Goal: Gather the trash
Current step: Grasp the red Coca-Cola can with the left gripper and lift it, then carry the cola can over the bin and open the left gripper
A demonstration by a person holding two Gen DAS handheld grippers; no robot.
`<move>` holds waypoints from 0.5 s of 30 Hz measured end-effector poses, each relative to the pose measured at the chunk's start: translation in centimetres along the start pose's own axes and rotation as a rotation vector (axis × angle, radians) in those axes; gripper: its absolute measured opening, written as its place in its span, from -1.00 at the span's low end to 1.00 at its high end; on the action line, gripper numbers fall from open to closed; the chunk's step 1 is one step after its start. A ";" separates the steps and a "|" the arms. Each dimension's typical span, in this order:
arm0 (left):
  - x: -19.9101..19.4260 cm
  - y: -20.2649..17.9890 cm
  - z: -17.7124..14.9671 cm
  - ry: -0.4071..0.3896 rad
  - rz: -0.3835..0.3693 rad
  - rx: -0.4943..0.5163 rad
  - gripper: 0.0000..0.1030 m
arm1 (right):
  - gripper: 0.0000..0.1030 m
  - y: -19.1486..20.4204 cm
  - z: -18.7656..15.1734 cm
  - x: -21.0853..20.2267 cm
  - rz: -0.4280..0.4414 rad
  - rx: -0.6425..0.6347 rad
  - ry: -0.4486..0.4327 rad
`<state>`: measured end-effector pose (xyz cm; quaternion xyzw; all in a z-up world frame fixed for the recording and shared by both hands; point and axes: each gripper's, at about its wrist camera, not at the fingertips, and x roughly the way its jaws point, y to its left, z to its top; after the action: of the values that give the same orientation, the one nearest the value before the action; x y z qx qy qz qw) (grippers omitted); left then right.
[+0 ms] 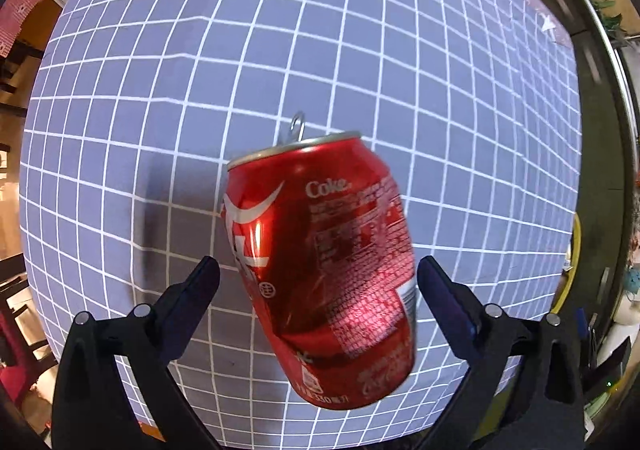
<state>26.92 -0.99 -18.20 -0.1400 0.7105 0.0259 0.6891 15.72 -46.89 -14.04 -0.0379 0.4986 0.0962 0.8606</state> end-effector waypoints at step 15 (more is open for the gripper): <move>0.3 -2.4 -1.0 0.011 0.067 0.151 0.43 | 0.39 -0.6 -1.3 -0.2 0.019 0.014 -0.002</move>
<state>26.49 -3.57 -18.07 -0.0643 0.7184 -0.0055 0.6926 14.62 -47.68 -14.53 -0.0271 0.4989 0.1011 0.8603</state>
